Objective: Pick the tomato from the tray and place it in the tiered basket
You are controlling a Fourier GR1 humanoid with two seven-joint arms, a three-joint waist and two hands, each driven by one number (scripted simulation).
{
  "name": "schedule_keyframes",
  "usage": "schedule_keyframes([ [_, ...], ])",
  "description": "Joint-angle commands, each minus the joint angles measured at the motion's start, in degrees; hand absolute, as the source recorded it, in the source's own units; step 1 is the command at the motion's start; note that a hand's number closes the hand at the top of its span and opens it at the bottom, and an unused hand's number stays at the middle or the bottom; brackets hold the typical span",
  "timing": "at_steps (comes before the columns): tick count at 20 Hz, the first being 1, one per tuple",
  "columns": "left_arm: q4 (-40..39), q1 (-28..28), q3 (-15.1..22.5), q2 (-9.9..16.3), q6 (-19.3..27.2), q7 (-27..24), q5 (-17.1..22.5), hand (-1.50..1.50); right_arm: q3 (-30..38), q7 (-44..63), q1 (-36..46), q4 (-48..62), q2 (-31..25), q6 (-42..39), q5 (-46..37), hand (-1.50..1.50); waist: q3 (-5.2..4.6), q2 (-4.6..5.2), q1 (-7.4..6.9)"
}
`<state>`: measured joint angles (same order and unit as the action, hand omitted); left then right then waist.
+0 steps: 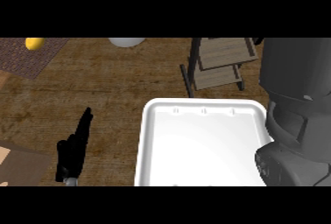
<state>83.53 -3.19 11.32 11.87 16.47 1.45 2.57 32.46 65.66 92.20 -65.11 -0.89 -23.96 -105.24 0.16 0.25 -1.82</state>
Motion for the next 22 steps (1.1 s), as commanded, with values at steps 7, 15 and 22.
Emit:
schedule_keyframes([
  [7, -2.06, 1.86, -0.67, 0.38, -1.47, 2.92, 0.48, 0.00, 7.94, 9.90, -1.48, 1.16, 0.86, 15.98, 4.12, 1.50, -0.20, 0.46, -0.34],
  [15, -2.46, 0.01, -0.40, -0.22, -1.75, 0.38, 0.11, 0.00, 9.04, 6.14, -4.92, -2.09, 0.88, 34.05, 9.53, -1.50, -0.24, 0.33, -0.81],
  [22, -2.63, -1.13, -0.31, -1.77, 0.33, -0.39, -1.10, 0.00, 6.24, 3.39, -2.82, -5.86, -1.27, 40.24, 3.64, -1.50, -0.25, -0.08, 0.79],
])
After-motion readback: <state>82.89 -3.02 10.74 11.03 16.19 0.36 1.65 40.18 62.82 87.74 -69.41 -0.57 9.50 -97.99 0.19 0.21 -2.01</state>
